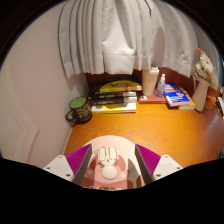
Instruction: Arrange mouse
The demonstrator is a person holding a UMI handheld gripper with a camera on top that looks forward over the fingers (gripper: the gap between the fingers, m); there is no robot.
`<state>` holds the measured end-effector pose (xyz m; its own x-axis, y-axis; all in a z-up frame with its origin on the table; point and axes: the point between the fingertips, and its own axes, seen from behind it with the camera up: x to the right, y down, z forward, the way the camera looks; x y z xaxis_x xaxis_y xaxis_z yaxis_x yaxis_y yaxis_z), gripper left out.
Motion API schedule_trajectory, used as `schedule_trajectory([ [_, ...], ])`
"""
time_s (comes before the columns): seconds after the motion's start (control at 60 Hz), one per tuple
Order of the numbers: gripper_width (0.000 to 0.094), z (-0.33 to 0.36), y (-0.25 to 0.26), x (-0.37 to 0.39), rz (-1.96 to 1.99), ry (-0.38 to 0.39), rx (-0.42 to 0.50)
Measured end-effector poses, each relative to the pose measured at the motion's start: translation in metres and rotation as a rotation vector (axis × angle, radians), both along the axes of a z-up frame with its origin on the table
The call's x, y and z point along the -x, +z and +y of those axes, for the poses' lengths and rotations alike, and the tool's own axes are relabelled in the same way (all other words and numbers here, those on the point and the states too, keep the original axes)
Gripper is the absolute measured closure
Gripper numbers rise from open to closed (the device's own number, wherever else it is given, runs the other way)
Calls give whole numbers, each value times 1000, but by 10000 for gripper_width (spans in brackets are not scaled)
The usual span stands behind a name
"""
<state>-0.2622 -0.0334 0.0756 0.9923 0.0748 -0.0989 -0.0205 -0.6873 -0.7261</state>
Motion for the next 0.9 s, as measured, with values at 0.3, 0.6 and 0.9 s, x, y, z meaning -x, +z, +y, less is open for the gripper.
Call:
schedule_trajectory([
  [0.3,87,-86,113,-130,-28,-1,-116],
  [0.6,89,-164,129,-249,-54,-56,-144],
  [0.9,89,-208,120,-319,-72,-110,-131],
])
